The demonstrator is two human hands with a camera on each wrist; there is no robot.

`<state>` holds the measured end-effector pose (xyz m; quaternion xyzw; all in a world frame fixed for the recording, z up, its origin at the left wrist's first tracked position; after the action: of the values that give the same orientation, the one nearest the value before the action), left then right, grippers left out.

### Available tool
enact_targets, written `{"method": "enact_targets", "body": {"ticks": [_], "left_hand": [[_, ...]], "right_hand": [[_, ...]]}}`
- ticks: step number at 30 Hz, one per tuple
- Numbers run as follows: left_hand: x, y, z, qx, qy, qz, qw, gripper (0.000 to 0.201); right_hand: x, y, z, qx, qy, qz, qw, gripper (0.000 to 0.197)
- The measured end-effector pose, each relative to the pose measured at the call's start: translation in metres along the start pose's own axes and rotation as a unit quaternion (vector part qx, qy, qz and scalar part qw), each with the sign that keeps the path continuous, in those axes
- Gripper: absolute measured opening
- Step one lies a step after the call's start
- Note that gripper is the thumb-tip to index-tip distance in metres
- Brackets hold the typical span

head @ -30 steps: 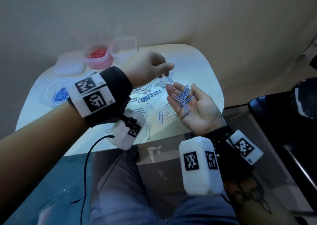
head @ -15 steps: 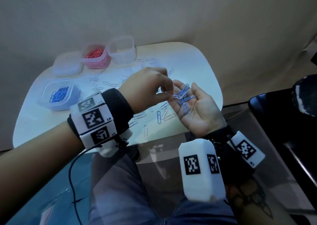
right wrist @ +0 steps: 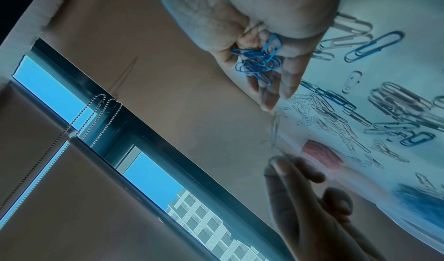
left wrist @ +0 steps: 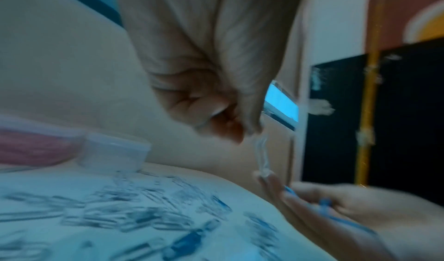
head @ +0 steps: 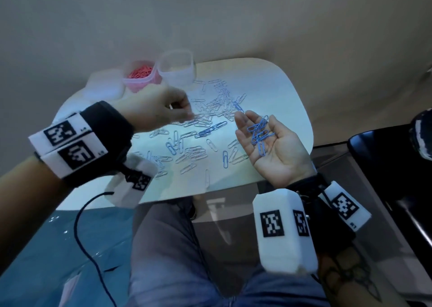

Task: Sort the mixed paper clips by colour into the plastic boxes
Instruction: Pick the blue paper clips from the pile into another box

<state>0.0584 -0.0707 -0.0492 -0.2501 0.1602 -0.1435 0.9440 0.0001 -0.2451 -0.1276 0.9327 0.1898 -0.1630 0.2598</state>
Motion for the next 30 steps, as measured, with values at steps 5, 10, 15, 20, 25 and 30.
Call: {"method": "enact_targets", "body": {"ticks": [5, 10, 15, 20, 25, 30], "left_hand": [[0.017, 0.014, -0.008, 0.123, -0.019, 0.045, 0.991, 0.021], [0.033, -0.004, -0.041, 0.108, 0.029, 0.002, 0.994, 0.017], [0.041, 0.001, -0.046, 0.095, 0.026, 0.011, 0.995, 0.012], [0.042, 0.001, -0.048, 0.102, 0.064, 0.037, 0.992, 0.011], [0.043, -0.002, -0.046, 0.097, 0.063, 0.014, 0.993, 0.007], [0.047, -0.01, -0.033, 0.022, 0.006, 0.001, 1.0, 0.017]], "right_hand": [[-0.001, 0.006, 0.003, -0.015, -0.013, 0.013, 1.0, 0.043], [-0.001, 0.007, 0.004, -0.03, -0.022, 0.018, 0.999, 0.041], [-0.001, 0.01, 0.006, -0.036, -0.029, 0.025, 0.999, 0.042], [-0.001, 0.009, 0.005, -0.04, -0.027, 0.025, 0.999, 0.042], [-0.002, 0.011, 0.008, -0.05, -0.032, 0.033, 0.998, 0.042], [-0.003, 0.013, 0.012, -0.053, -0.039, 0.041, 0.997, 0.042]]}}
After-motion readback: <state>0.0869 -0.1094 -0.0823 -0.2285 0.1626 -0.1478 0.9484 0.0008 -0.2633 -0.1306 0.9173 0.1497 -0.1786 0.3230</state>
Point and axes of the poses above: each hand's wrist, its own x-axis towards the middle knuckle, its own z-axis out of the back of the hand, y = z × x, the point moved 4 cm from there along x, towards the middle knuckle, and after that the axes turned 11 degrees about -x, right-handed, at the moved point
